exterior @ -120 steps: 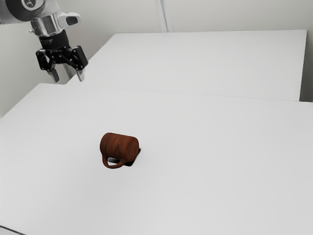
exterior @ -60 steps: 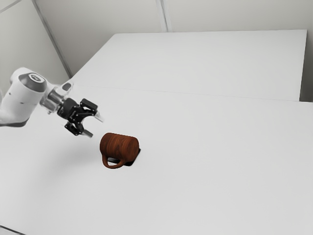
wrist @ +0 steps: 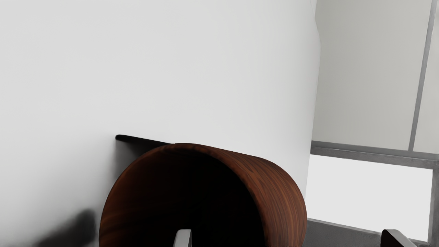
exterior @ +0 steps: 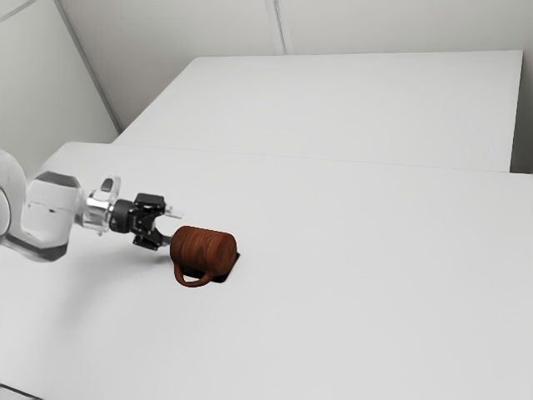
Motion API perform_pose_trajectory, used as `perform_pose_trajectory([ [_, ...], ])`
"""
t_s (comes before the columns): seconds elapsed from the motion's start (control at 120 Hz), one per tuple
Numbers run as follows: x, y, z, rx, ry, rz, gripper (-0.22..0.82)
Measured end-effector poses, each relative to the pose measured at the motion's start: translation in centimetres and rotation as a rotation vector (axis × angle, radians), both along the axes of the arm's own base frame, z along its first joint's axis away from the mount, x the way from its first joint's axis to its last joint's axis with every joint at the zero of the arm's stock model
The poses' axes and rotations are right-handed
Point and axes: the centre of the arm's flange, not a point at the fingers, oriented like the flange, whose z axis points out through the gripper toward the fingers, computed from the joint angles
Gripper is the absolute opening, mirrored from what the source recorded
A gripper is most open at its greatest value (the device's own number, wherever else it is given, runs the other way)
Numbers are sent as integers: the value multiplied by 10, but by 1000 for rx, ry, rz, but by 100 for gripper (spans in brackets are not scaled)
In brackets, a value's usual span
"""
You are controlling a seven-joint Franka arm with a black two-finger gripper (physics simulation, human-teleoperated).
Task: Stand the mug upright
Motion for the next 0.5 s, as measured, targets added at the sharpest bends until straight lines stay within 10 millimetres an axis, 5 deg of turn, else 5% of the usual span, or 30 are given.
perform_pose_trajectory([
  [0.275,3,-19,-1,-22,-98,-72,57],
  [0.5,6,-27,1,-26,-152,-101,7],
])
